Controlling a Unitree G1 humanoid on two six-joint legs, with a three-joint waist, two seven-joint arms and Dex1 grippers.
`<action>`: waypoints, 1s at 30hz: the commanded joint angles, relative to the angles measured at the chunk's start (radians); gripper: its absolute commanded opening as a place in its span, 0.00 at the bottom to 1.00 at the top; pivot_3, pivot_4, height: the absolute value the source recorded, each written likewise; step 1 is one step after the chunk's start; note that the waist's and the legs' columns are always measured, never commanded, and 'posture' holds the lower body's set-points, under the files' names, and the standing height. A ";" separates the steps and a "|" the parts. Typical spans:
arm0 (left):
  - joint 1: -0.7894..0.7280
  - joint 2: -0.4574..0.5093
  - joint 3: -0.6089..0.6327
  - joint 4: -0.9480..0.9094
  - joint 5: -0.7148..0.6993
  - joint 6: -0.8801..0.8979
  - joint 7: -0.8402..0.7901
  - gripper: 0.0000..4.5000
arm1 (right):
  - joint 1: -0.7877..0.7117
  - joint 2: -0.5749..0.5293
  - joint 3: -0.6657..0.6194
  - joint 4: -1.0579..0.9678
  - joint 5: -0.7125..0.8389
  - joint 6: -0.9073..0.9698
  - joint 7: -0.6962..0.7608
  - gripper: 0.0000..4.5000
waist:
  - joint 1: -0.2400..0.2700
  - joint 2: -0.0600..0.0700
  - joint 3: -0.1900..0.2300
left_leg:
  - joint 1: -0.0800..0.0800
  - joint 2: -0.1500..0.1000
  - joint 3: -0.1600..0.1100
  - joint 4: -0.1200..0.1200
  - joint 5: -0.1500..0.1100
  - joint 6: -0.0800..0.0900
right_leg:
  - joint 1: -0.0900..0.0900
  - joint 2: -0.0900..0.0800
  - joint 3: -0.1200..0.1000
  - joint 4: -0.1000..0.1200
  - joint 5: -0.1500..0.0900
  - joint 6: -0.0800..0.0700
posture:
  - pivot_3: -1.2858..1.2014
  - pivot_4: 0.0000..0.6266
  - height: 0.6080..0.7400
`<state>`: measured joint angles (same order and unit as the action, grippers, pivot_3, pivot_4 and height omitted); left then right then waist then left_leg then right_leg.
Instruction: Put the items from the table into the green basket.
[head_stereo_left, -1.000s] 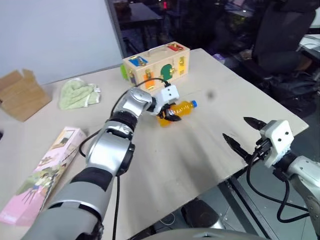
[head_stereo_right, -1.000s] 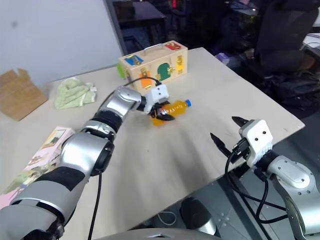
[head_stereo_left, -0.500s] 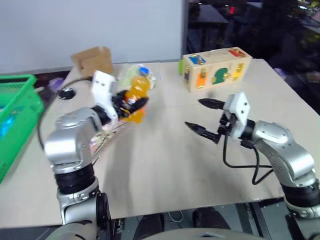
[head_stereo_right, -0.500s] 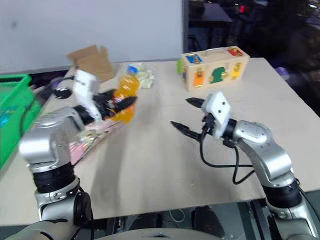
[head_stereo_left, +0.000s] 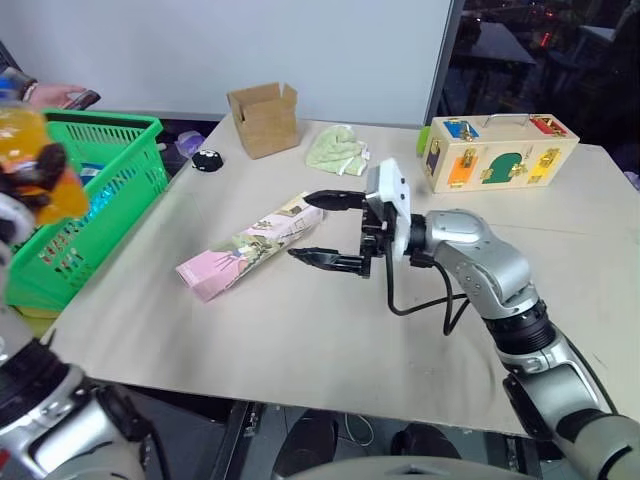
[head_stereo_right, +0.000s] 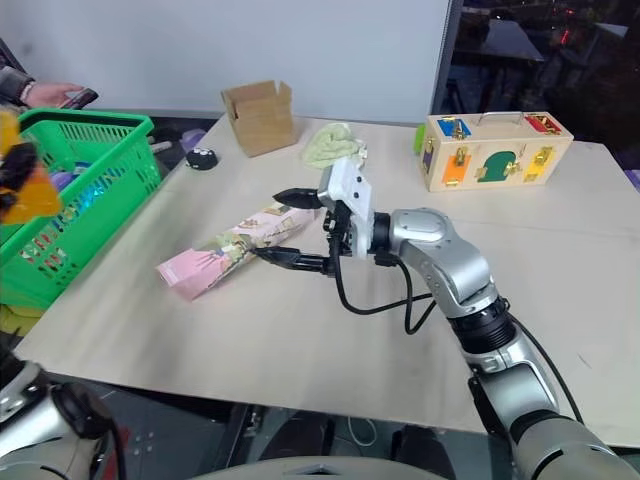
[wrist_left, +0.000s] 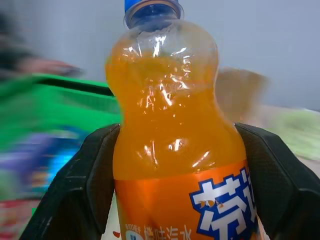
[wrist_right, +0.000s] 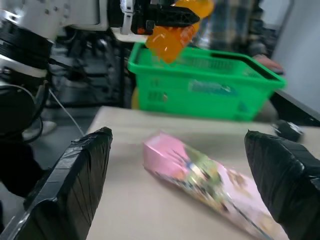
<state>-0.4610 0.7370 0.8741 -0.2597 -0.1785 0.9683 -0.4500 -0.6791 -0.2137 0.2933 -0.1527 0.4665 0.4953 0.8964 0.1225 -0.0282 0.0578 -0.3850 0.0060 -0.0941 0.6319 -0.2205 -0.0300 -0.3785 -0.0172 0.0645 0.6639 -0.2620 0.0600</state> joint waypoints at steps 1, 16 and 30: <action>0.020 0.069 0.029 0.045 -0.012 -0.120 -0.003 0.67 | -0.034 0.032 -0.015 0.000 0.006 -0.024 -0.002 1.00 | 0.008 -0.001 -0.001 | 0.000 0.000 0.000 0.000 0.000 0.000 | 0.000 0.000 0.000 0.000 0.000 0.000 | 0.64 0.00 1.00; -0.161 0.400 -0.199 0.906 0.061 -0.752 -0.011 0.67 | -0.020 0.114 -0.040 -0.036 -0.034 -0.006 -0.169 1.00 | 0.027 -0.006 -0.004 | 0.000 0.002 -0.001 -0.006 0.003 -0.004 | -0.002 0.001 -0.004 -0.002 -0.001 -0.004 | 0.62 0.00 1.00; -0.378 0.458 -0.401 1.438 0.121 -1.131 0.062 0.97 | 0.015 0.083 -0.049 -0.075 -0.051 -0.011 -0.176 1.00 | -0.014 -0.007 -0.005 | -0.001 0.003 0.000 -0.006 0.003 -0.004 | -0.002 0.002 -0.006 0.000 -0.001 -0.005 | 0.59 0.00 1.00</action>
<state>-0.8174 1.1562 0.4473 1.2405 -0.0136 -0.1237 -0.3562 -0.6606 -0.1242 0.2723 -0.1834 0.4080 0.4985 0.7265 0.1089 -0.0356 0.0531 -0.3858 0.0094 -0.0945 0.6256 -0.2178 -0.0343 -0.3806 -0.0156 0.0584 0.6635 -0.2627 0.0554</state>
